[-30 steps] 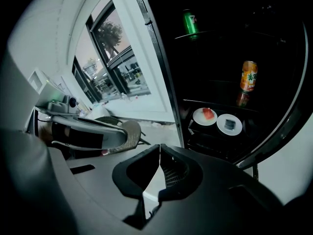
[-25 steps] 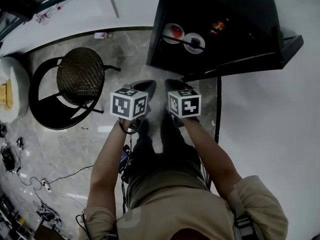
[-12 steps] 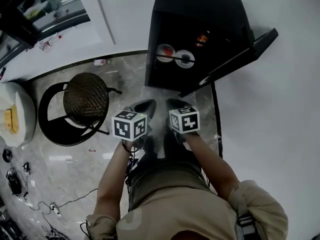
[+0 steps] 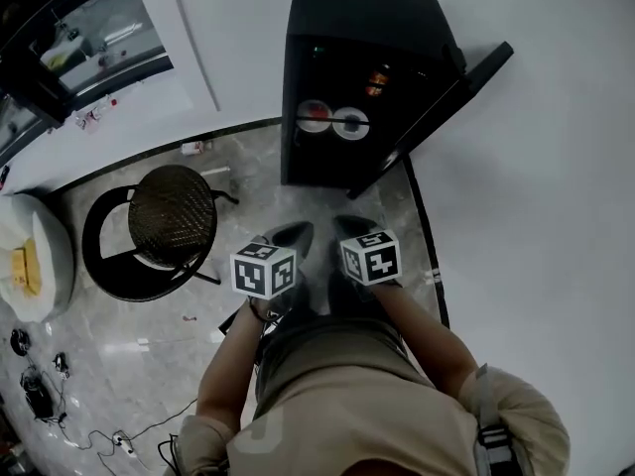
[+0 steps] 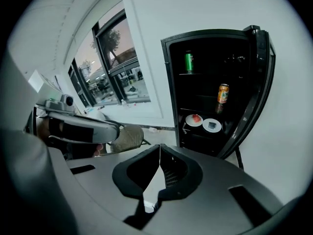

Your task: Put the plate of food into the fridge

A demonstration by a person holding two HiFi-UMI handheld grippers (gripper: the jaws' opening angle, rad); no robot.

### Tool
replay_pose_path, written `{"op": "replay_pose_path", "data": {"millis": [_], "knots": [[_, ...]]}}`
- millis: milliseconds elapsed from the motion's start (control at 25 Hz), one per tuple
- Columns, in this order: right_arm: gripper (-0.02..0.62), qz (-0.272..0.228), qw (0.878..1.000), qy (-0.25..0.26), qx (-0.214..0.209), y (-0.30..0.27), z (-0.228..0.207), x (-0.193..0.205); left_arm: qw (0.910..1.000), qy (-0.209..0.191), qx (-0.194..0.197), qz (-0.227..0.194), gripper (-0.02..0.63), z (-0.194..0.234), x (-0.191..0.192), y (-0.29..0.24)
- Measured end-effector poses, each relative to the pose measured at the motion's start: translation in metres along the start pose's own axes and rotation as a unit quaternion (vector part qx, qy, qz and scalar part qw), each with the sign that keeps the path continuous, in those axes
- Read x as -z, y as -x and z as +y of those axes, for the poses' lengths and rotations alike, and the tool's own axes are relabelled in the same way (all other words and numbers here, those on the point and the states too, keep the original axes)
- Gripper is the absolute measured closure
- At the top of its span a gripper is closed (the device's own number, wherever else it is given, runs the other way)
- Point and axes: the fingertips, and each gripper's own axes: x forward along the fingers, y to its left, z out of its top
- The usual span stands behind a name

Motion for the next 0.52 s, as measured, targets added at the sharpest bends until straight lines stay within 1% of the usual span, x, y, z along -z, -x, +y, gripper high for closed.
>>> {"op": "replay_pose_path", "data": {"millis": [160,360,520], "knots": [[0.572,0.003,1.000,0.002,0.006,0.019,-0.005,0.015,1.0000,-0.003,0.006,0.006,0.597,-0.013,0.005,-0.001],[0.572,-0.006,1.000,-0.004,0.012,0.040,-0.011,0.026,0.9996,-0.021,0.016,0.014,0.597,-0.033,0.010,0.000],[0.572,-0.012,1.000,0.000,0.012,0.053,-0.021,0.033,0.9989,-0.034,0.022,0.025,0.596,-0.050,0.013,-0.008]]}}
